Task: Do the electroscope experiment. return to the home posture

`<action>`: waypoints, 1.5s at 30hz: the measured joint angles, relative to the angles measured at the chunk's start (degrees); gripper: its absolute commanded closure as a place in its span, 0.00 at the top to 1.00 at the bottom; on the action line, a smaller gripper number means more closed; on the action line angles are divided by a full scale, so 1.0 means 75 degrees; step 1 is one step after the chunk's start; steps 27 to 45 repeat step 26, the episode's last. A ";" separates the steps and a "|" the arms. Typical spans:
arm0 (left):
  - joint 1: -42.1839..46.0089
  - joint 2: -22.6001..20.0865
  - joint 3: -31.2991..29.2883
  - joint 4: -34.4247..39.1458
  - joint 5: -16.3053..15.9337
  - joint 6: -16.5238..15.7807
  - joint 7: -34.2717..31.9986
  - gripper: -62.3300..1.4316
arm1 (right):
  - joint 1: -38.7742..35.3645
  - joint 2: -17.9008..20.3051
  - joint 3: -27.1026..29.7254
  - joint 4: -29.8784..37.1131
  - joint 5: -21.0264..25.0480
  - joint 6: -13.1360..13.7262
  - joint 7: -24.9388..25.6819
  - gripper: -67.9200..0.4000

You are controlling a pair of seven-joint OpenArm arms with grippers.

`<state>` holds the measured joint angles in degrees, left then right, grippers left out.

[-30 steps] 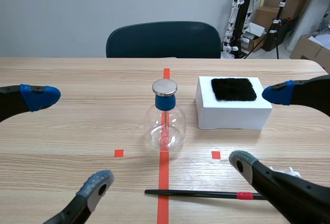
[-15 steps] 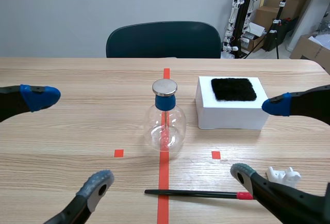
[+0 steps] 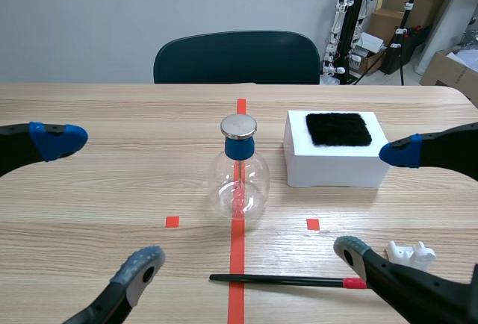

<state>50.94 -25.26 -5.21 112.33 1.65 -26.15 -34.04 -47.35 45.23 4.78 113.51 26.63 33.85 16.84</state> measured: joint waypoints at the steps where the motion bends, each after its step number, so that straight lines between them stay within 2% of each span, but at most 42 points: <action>1: 0.0000 0.0000 0.0000 0.0000 0.0000 0.0000 0.0000 1.00 | 0.0000 0.0000 0.0000 0.0000 0.0000 0.0000 0.0000 1.00; 18: 0.0000 0.0000 0.0000 0.0000 0.0000 0.0000 0.0000 1.00 | 0.0000 0.0000 0.0000 0.0000 0.0000 0.0000 0.0000 1.00; 26: 0.0000 0.0000 0.0000 0.0000 0.0000 0.0000 0.0000 1.00 | 0.0000 0.0000 0.0000 0.0000 0.0003 0.0000 0.0329 1.00; 45: 0.0000 0.0000 0.0000 0.0000 0.0000 0.0000 0.0000 1.00 | 0.0000 0.0000 0.0000 0.0000 0.0003 0.0000 0.0329 1.00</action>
